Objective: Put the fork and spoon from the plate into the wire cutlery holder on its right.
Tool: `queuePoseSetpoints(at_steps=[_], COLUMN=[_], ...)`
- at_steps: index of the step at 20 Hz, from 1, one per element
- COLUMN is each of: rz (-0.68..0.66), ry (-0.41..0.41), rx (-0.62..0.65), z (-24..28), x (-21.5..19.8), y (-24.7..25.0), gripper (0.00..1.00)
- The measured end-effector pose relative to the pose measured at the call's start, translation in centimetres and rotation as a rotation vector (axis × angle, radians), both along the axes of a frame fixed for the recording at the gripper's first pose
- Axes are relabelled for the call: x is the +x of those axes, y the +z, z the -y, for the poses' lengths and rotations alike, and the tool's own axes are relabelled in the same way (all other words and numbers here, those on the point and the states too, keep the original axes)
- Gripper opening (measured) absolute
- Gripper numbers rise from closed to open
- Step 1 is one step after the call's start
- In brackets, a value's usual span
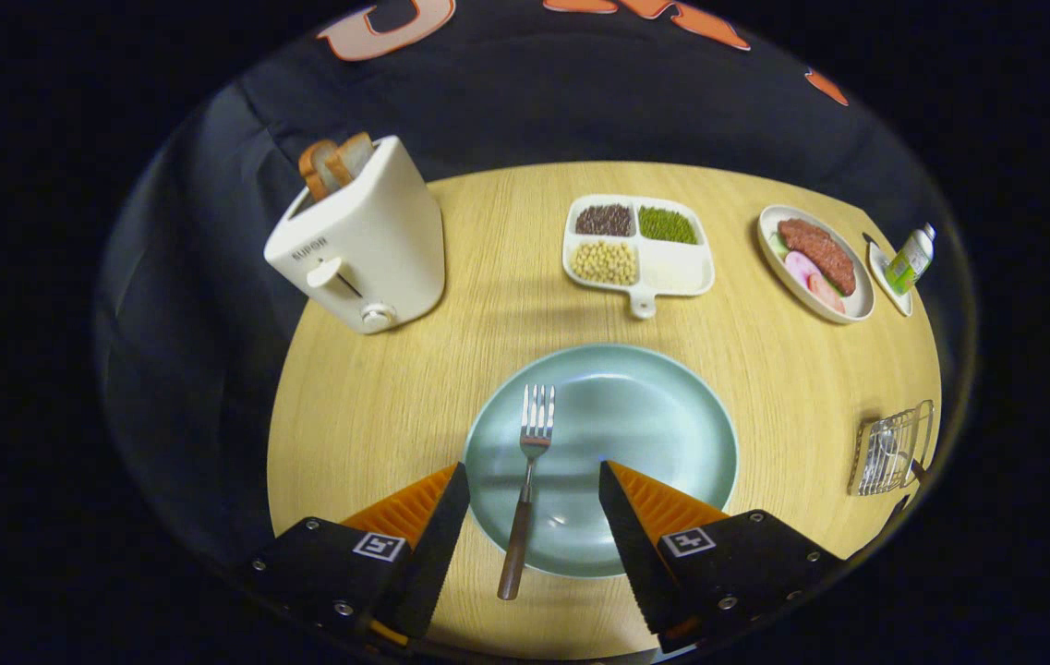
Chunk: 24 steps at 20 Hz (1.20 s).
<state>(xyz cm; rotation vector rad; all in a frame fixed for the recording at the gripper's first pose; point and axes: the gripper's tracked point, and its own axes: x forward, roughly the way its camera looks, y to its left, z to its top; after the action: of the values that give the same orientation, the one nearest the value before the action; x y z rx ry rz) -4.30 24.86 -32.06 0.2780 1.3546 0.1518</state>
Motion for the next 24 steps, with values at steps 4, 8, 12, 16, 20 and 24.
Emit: queuePoseSetpoints(at_steps=[4,8,12,16,20,24], rz=[-0.131,-0.217,-0.243,-0.237,-0.139,-0.082], ry=[0.071,0.093,0.107,0.045,0.015,-0.054], rx=[-0.051,-0.078,-0.104,-0.043,-0.051,-0.040], z=[-0.3,-1.0,-1.0,-1.2,1.7,6.0], x=[-1.4,-2.2,-2.7,-2.3,-0.9,-0.9], y=[-2.6,-4.3,-5.1,-4.8,-3.3,-0.5], gripper=[0.74,0.52,0.19,0.05,0.04,0.04])
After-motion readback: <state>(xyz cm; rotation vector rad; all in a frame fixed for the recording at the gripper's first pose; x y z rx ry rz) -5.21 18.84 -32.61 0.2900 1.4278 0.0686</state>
